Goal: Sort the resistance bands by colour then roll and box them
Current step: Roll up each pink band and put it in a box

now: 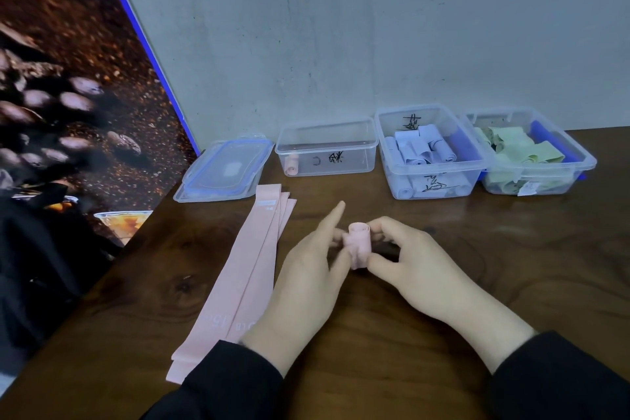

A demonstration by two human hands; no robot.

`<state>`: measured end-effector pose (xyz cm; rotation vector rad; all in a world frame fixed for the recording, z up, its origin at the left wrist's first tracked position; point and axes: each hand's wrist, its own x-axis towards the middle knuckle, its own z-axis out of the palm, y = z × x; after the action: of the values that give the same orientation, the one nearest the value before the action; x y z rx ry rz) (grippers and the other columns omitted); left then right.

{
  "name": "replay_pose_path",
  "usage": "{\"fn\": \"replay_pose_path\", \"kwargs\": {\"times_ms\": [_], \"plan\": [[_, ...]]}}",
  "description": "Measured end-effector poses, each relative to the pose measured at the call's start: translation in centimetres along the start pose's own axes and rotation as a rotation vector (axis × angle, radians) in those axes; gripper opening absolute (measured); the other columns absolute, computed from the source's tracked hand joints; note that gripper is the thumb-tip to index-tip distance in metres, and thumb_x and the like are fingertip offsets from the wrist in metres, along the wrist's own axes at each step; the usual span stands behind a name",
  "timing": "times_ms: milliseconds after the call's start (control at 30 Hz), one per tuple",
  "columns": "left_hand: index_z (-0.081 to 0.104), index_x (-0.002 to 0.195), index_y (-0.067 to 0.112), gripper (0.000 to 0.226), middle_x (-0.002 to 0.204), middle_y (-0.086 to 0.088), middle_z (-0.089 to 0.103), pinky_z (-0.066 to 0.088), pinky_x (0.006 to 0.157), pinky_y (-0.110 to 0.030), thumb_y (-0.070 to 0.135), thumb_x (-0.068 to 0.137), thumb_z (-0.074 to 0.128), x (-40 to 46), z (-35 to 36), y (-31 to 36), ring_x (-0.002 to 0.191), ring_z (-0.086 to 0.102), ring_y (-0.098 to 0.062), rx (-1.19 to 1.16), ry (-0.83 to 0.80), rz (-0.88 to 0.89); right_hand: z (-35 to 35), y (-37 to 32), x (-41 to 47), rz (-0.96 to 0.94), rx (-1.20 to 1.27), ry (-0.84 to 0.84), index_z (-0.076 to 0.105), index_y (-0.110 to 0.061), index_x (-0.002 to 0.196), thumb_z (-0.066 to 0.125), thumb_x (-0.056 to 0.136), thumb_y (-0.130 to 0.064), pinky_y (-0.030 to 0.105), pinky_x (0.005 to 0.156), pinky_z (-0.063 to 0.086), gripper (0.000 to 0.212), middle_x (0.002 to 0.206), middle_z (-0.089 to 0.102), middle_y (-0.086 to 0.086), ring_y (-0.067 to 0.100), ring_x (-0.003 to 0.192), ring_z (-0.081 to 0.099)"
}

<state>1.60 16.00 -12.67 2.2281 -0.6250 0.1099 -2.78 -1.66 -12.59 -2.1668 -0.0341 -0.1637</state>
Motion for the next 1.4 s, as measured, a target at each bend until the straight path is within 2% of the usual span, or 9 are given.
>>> {"fn": "replay_pose_path", "kwargs": {"times_ms": [200, 467, 733, 867, 1000, 1100, 1200, 1300, 1400], "plan": [[0.070, 0.119, 0.034, 0.026, 0.105, 0.021, 0.072, 0.054, 0.096, -0.029, 0.025, 0.095, 0.067, 0.2, -0.8, 1.0, 0.102, 0.065, 0.001, -0.338, -0.015, -0.155, -0.8, -0.9, -0.6, 0.030, 0.218, -0.047, 0.072, -0.032, 0.117, 0.062, 0.099, -0.015, 0.020, 0.091, 0.049, 0.027, 0.108, 0.074, -0.015, 0.003, 0.102, 0.068], [0.076, 0.101, 0.033, 0.015, 0.093, 0.012, 0.075, 0.056, 0.087, -0.029, 0.023, 0.093, 0.069, 0.1, -1.7, 1.5, 0.092, 0.068, -0.007, -0.530, 0.024, -0.163, 0.5, -2.2, -1.0, 0.194, 0.681, 0.055, 0.079, -0.019, 0.111, 0.068, 0.094, -0.013, 0.053, 0.108, 0.048, 0.021, 0.114, 0.076, 0.010, 0.029, 0.114, 0.069], [0.066, 0.101, 0.040, 0.020, 0.085, 0.018, 0.067, 0.050, 0.076, -0.021, 0.052, 0.085, 0.069, 0.7, -7.3, 3.7, 0.084, 0.063, -0.001, -0.277, -0.120, -0.076, -1.2, -5.6, -0.6, 0.190, 0.925, -0.085, 0.076, 0.003, 0.108, 0.074, 0.089, -0.010, 0.036, 0.090, 0.059, 0.023, 0.116, 0.070, 0.027, 0.034, 0.108, 0.069], [0.068, 0.095, 0.036, 0.020, 0.088, 0.018, 0.068, 0.049, 0.077, -0.023, 0.054, 0.092, 0.058, 4.8, -11.6, 3.6, 0.086, 0.063, 0.001, -0.159, -0.106, -0.061, -3.1, -8.8, 2.8, 0.076, 0.725, -0.034, 0.081, -0.011, 0.101, 0.081, 0.074, -0.009, 0.034, 0.090, 0.060, 0.027, 0.103, 0.075, 0.020, 0.028, 0.096, 0.072], [0.069, 0.090, 0.026, 0.021, 0.074, 0.007, 0.067, 0.045, 0.062, -0.031, 0.029, 0.099, 0.051, 11.6, -11.5, -2.5, 0.072, 0.059, -0.021, 0.016, 0.161, -0.147, -4.6, -10.9, 9.0, 0.018, 0.262, 0.104, 0.082, -0.021, 0.091, 0.072, 0.087, -0.005, 0.009, 0.072, 0.052, 0.019, 0.089, 0.079, -0.001, 0.010, 0.079, 0.069], [0.069, 0.118, 0.021, 0.027, 0.107, 0.000, 0.070, 0.051, 0.087, -0.035, 0.020, 0.102, 0.047, 14.3, -9.5, -6.8, 0.100, 0.063, -0.021, 0.113, 0.266, -0.134, -4.9, -11.0, 14.3, -0.016, 0.002, 0.075, 0.078, -0.026, 0.096, 0.072, 0.090, -0.010, 0.002, 0.062, 0.043, 0.019, 0.085, 0.078, -0.006, 0.005, 0.073, 0.066], [0.066, 0.127, 0.013, 0.033, 0.130, -0.005, 0.062, 0.038, 0.101, -0.033, 0.008, 0.098, 0.050, 14.7, -7.4, -9.7, 0.120, 0.052, -0.025, 0.192, 0.325, 0.012, -4.6, -9.9, 19.6, -0.040, -0.265, 0.044, 0.076, -0.031, 0.094, 0.075, 0.089, -0.017, 0.008, 0.048, 0.036, 0.014, 0.078, 0.074, -0.007, 0.004, 0.052, 0.055], [0.057, 0.140, 0.011, 0.044, 0.148, -0.006, 0.051, 0.028, 0.112, -0.034, 0.005, 0.097, 0.050, 14.9, -6.0, -11.3, 0.136, 0.041, -0.028, 0.257, 0.219, 0.073, -3.4, -8.1, 24.4, -0.052, -0.463, -0.022, 0.075, -0.024, 0.098, 0.075, 0.087, -0.017, 0.004, 0.056, 0.037, 0.013, 0.080, 0.068, -0.016, -0.007, 0.062, 0.057], [0.055, 0.141, 0.008, 0.046, 0.149, -0.008, 0.050, 0.025, 0.113, -0.031, 0.005, 0.095, 0.049, 15.1, -5.3, -11.7, 0.138, 0.042, -0.027, 0.277, 0.214, 0.113, -1.7, -6.0, 28.4, -0.055, -0.600, -0.141, 0.075, -0.021, 0.103, 0.076, 0.085, -0.017, 0.005, 0.062, 0.040, 0.019, 0.093, 0.071, -0.008, 0.007, 0.081, 0.063]]}}
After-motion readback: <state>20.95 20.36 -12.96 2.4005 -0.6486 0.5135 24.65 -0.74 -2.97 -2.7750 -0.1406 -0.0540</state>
